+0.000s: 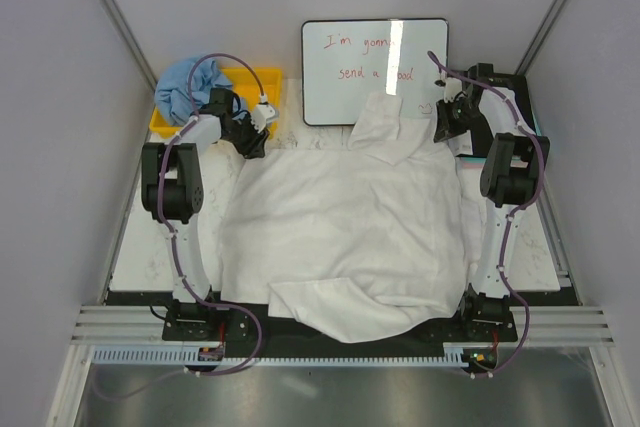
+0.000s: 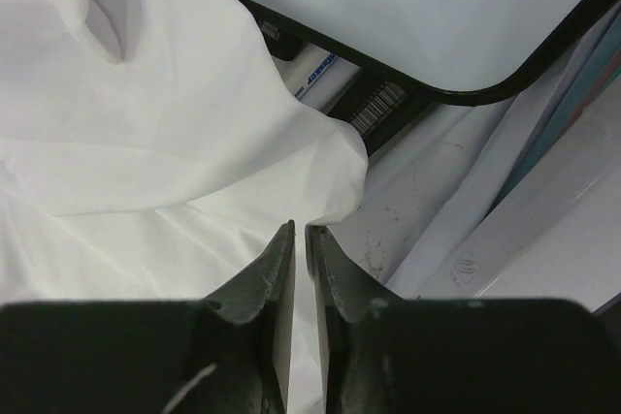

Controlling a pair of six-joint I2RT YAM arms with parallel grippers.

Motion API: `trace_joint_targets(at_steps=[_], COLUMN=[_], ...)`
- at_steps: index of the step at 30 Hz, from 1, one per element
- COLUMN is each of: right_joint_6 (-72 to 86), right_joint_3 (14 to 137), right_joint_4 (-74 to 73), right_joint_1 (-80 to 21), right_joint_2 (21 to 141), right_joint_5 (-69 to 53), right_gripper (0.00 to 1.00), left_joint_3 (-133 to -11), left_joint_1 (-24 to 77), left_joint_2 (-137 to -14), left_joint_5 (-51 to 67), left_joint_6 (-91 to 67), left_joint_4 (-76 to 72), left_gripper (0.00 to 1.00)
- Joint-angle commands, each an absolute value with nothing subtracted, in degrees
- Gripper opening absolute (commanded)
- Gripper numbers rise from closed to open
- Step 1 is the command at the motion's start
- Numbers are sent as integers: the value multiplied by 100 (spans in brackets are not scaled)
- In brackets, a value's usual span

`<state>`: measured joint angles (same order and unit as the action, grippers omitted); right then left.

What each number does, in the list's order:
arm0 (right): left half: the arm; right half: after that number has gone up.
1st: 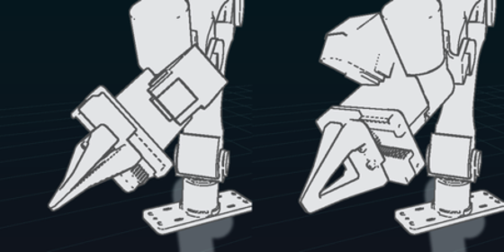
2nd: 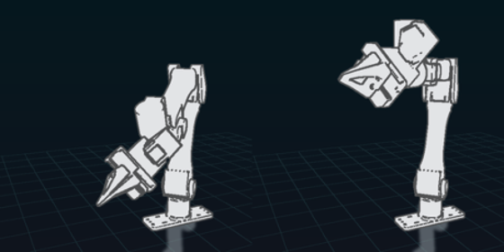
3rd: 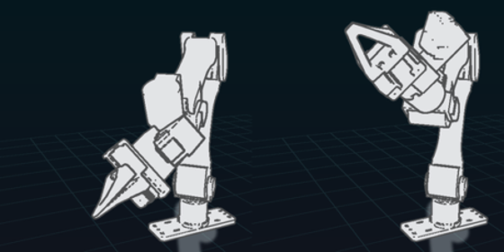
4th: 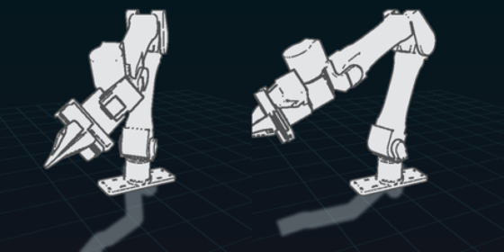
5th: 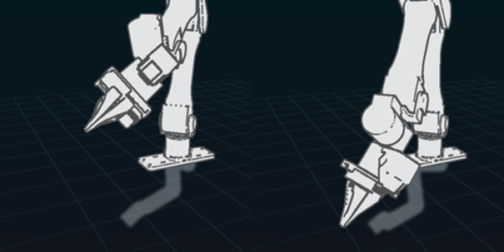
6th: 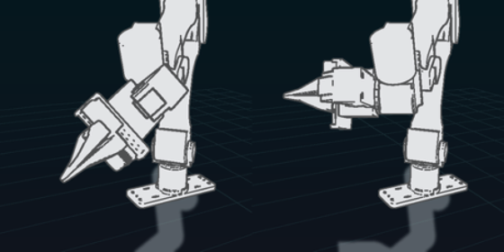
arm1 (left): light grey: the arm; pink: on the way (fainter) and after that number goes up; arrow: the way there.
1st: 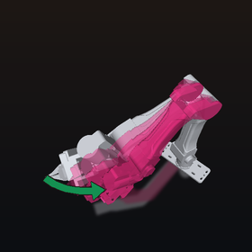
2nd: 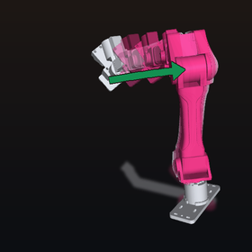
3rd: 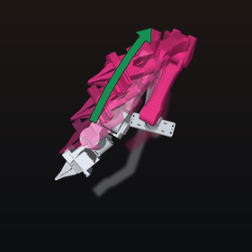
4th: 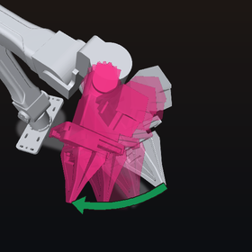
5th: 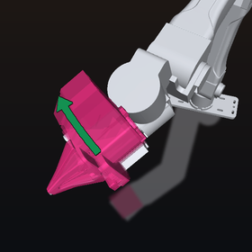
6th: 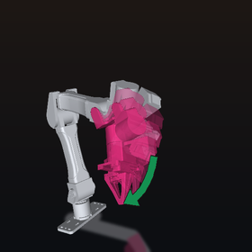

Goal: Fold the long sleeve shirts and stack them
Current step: Fold the shirt

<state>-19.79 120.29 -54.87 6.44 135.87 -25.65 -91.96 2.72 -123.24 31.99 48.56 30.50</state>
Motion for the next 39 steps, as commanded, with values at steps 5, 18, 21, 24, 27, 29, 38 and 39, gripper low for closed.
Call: trace_joint_targets(at_steps=[5, 18, 21, 24, 27, 29, 38, 39], right_joint_6=[-2118, -2188, -2188, -2223, -2285, -2338, -2636, -2654], right_joint_3=[12111, 12023, 12041, 11971, 11839, 11717, 11119, 11066], right_joint_4=[-5537, -5520, -5528, -5537, -5563, -5634, -5809, -5818], right_joint_1=[615, 633, 659, 729, 808, 878, 1133, 1177], right_joint_2=[13526, 13272, 13140, 12956, 12762, 12630, 12129, 12085], right_joint_5=[-2725, -2909, -2935, -2962, -3014, -3050, -3234, -3269], right_gripper=[0, 0, 0, 0, 0, 0, 0, 0], left_joint_3=[-9255, -9097, -8991, -8842, -8631, -8447, -7577, -7489], left_joint_1=[290, 308, 308, 299, 264, 246, 36, 18], left_joint_2=[-12357, -11831, -11558, -11303, -11031, -10908, -10099, -9942], left_joint_5=[3059, 3181, 3208, 3191, 3260, 3278, 3664, 3700], left_joint_6=[5519, 5397, 5273, 5387, 5502, 5572, 5836, 5827], left_joint_4=[3287, 3069, 2936, 2944, 2927, 2892, 2506, 2427], left_gripper=[40, 2, 2, 2, 2, 2, 2, 2])
